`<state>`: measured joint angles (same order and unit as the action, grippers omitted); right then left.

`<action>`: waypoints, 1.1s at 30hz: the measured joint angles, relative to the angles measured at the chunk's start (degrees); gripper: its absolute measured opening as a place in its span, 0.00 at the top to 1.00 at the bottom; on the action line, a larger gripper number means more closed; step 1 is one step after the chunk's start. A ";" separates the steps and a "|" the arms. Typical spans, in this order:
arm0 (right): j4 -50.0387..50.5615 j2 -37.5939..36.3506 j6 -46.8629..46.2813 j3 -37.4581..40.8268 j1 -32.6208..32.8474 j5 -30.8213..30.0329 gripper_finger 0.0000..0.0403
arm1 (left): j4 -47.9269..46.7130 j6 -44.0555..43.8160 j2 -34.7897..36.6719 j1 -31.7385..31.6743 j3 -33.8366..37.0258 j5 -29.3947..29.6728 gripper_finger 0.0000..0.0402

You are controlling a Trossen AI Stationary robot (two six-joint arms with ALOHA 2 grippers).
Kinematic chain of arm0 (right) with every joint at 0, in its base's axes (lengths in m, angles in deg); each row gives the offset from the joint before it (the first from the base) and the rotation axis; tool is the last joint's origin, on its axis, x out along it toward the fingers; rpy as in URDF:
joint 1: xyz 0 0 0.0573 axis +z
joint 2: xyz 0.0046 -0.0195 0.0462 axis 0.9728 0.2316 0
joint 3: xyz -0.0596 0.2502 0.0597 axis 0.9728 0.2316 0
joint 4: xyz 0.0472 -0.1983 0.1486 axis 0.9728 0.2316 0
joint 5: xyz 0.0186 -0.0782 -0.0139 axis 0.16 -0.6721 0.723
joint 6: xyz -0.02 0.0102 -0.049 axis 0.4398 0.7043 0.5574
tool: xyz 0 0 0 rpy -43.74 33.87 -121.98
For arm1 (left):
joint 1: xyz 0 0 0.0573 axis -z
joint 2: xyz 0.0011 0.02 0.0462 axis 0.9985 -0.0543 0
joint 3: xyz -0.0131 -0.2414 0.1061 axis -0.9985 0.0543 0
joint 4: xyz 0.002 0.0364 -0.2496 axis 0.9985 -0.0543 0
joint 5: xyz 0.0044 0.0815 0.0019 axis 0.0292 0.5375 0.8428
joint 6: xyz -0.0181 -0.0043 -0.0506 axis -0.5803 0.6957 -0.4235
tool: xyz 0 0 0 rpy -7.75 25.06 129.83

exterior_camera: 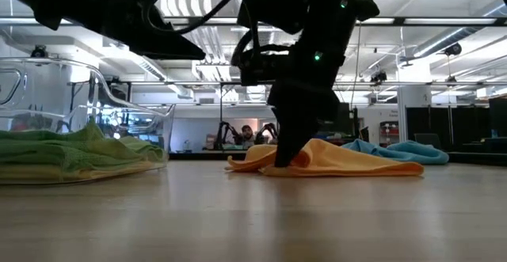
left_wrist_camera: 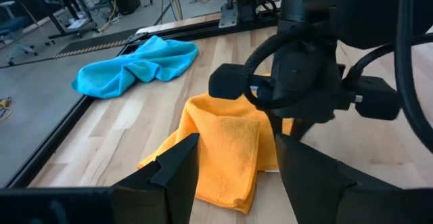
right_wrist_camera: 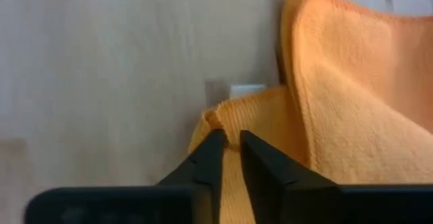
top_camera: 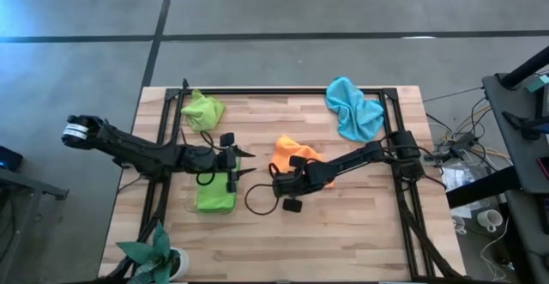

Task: Fold microfiber towels
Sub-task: Fold the orange microfiber towel on the table

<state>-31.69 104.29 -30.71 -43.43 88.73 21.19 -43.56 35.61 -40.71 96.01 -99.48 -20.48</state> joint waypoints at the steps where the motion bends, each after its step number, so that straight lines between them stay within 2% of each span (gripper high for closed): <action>1: 0.75 -0.09 0.32 0.00 -0.04 0.00 0.94 | -0.13 0.00 0.00 0.00 0.00 0.02 0.55; 4: 2.65 -0.56 1.02 -0.83 -0.02 -0.77 0.97 | -0.24 0.00 0.00 0.00 0.00 0.02 0.55; 10: 8.79 -5.62 3.00 -4.47 1.13 -7.36 0.98 | -0.23 0.02 0.02 0.00 0.00 -0.17 0.55; 15: 8.88 -12.58 3.54 -4.65 1.99 -7.54 0.98 | 0.62 0.02 0.02 0.00 -0.02 -1.35 0.55; 19: 8.67 -16.96 6.08 -4.61 2.87 -7.54 0.98 | 6.04 0.04 -1.48 0.00 -0.13 -4.54 0.55; 25: 8.62 -19.82 9.65 -4.55 3.66 -7.58 0.98 | 15.35 0.04 -9.86 0.04 -3.32 -10.45 0.55; 33: 9.48 -20.08 12.43 -4.50 5.66 -7.56 0.98 | 12.83 3.17 -22.68 -1.50 -16.74 -10.91 0.55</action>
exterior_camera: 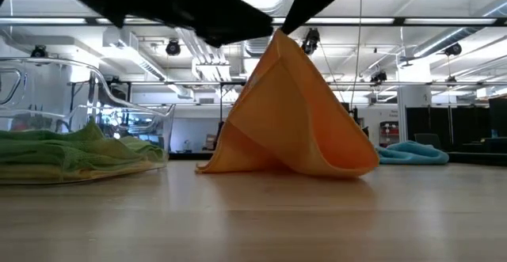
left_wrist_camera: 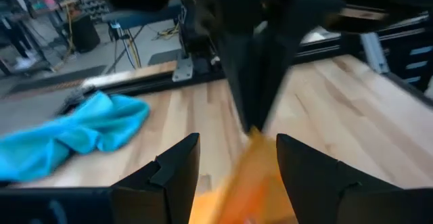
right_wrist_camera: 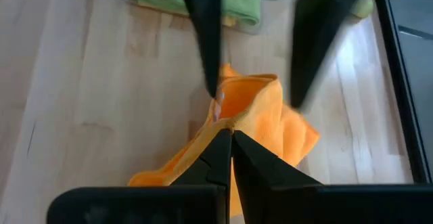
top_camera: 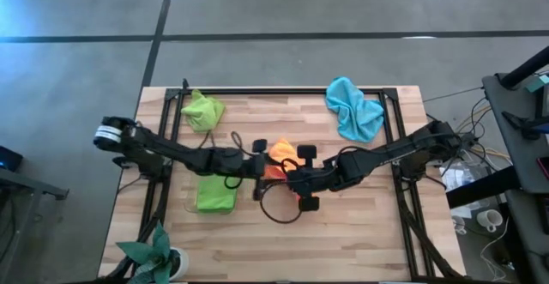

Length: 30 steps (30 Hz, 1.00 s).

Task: Fold microfiber towels
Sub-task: Fold the orange microfiber towel on the table

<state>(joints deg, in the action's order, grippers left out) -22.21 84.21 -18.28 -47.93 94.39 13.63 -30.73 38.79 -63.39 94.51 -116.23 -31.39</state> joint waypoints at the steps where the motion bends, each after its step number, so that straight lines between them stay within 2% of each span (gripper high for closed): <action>1: 0.54 -0.16 -0.02 0.00 0.48 0.02 0.98 | -1.01 0.46 -0.78 -0.38 -1.23 -0.02 0.55; 8: 4.42 -2.91 -2.84 0.02 3.79 -2.70 0.98 | -5.86 1.58 -5.02 -1.54 -5.49 -8.95 0.55; 15: 8.11 -6.36 -3.73 0.02 5.84 -3.68 0.98 | -7.67 1.45 -4.96 -2.39 -5.46 -3.30 0.55; 21: 8.21 -10.87 -3.08 0.04 7.50 -8.02 0.98 | -6.94 -0.17 -5.35 -2.76 -5.62 -4.03 0.55; 30: 8.21 -15.15 -3.47 0.04 7.89 -8.05 0.98 | -13.58 -2.53 -6.38 -2.93 -5.42 -2.69 0.56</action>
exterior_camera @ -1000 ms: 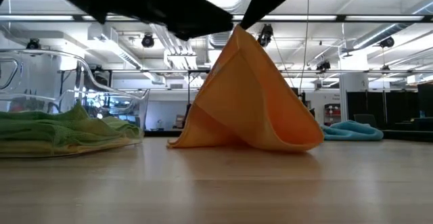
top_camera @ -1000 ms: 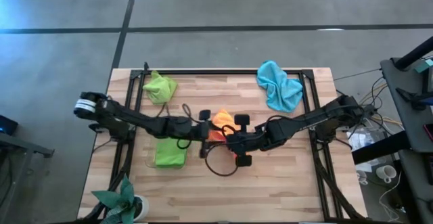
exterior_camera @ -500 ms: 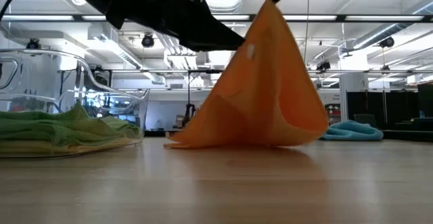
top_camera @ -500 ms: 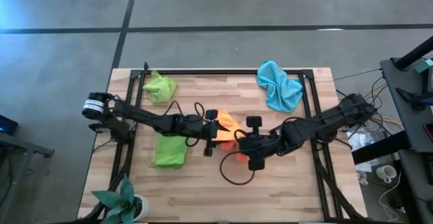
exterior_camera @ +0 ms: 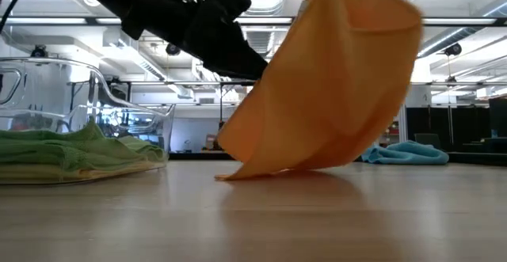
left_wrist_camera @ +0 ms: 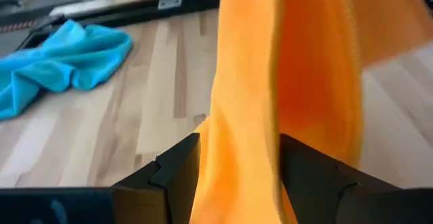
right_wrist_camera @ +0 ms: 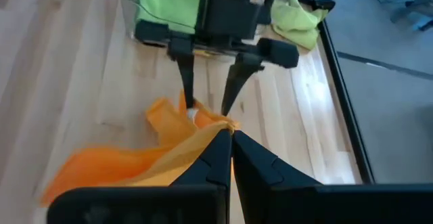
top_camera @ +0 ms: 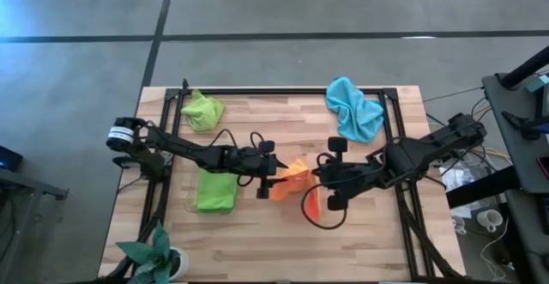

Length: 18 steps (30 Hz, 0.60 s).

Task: Fold microfiber towels
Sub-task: Fold the orange microfiber towel on the table

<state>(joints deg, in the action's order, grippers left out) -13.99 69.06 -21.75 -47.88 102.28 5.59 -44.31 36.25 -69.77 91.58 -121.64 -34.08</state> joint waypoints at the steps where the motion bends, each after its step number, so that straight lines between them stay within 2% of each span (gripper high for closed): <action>1: 0.04 -0.23 0.02 0.00 0.22 0.07 0.98 | -0.19 -0.24 -0.39 -0.09 -0.02 -0.10 0.56; 5: -0.21 -0.50 0.01 0.00 0.40 0.18 0.98 | -0.75 -0.62 -3.61 -0.07 -0.39 -5.27 0.63; 10: 0.07 -0.68 0.02 0.00 0.31 0.21 0.98 | -5.98 -0.73 -7.70 -0.09 -1.94 -5.65 0.80; 14: 0.45 -1.14 -0.30 0.00 0.33 0.41 0.98 | -10.42 -0.66 -7.60 -0.09 -2.24 -6.15 0.93; 18: 0.92 -1.38 -0.44 0.00 0.33 0.40 0.98 | -13.42 -0.61 -5.22 -0.09 -2.25 -5.94 0.99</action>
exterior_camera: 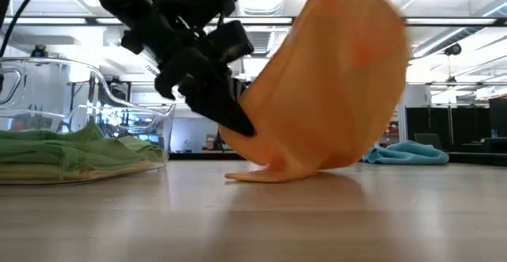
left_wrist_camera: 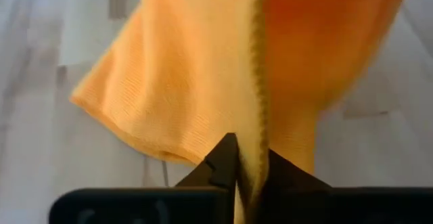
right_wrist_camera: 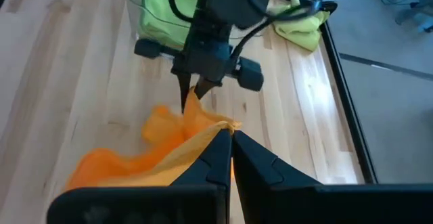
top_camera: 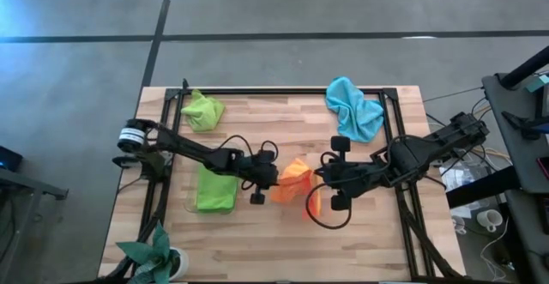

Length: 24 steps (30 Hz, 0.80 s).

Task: Fold microfiber towels
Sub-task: Fold the orange microfiber towel on the table

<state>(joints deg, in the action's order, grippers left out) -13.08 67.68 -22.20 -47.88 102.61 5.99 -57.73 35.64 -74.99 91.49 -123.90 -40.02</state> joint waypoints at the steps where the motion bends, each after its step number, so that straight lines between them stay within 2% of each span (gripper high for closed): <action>1: 0.17 0.01 -0.01 0.00 0.00 0.01 0.98 | -0.22 0.10 0.60 0.00 0.00 0.49 1.00; 4: 1.30 0.01 -0.11 0.00 0.00 -0.12 0.98 | -2.29 0.73 3.46 0.00 0.00 0.85 1.00; 7: 2.50 0.01 -0.79 0.00 0.00 -3.06 0.98 | -7.38 1.53 8.55 0.00 -0.66 1.59 1.00; 14: 10.78 -0.27 -2.58 -3.93 -0.02 -14.43 0.98 | -28.57 4.55 21.65 0.00 -8.10 11.97 1.00; 16: 10.92 -0.37 -2.10 -5.74 0.06 -14.79 0.98 | -33.92 4.59 24.31 0.00 -10.83 14.56 1.00; 19: 10.93 -0.37 -0.20 -8.32 1.36 -14.51 0.98 | -39.90 4.56 26.92 0.62 -14.58 14.92 1.00; 24: 14.33 -0.25 1.67 -13.07 5.72 -10.88 0.98 | -43.97 4.58 27.79 4.91 -19.76 10.36 1.00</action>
<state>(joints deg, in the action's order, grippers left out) 1.25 67.44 -20.53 -60.95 108.33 -4.89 -101.70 40.22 -47.20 96.39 -143.66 -29.66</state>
